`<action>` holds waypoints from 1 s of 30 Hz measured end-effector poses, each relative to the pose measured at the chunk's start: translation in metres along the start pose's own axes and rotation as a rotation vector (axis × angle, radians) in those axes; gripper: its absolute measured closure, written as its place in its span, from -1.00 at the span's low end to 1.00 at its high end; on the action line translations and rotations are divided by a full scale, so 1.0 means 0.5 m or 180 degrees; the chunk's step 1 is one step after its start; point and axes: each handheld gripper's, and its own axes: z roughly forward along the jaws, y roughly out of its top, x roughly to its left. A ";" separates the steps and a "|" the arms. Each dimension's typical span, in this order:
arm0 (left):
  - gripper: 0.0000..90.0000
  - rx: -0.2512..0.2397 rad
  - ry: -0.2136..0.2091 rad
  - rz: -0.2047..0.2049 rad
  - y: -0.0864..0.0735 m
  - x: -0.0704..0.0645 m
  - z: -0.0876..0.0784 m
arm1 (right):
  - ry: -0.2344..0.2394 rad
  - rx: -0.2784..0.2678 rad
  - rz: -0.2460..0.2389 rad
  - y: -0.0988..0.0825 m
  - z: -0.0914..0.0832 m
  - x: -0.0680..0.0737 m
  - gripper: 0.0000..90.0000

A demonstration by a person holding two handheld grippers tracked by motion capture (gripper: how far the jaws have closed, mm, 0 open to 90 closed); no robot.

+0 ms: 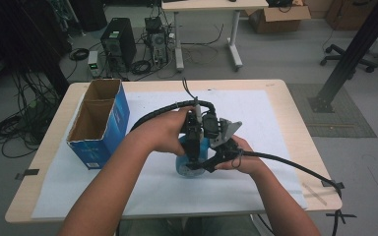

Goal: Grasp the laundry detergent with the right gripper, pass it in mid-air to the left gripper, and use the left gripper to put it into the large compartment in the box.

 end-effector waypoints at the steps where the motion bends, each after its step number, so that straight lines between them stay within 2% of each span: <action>1: -0.34 -0.0012 -0.0001 -0.0005 0.000 0.000 0.001 | 0.0004 0.0002 0.0000 0.000 0.000 0.000 -0.03; 14: -0.18 0.0019 0.0090 -0.0006 0.002 0.001 0.001 | -0.0004 0.0005 -0.0011 -0.002 0.002 -0.001 -0.03; 30: -0.15 0.0071 0.0046 -0.0065 0.001 0.004 -0.003 | -0.0001 -0.0020 -0.0014 0.000 0.001 -0.001 -0.03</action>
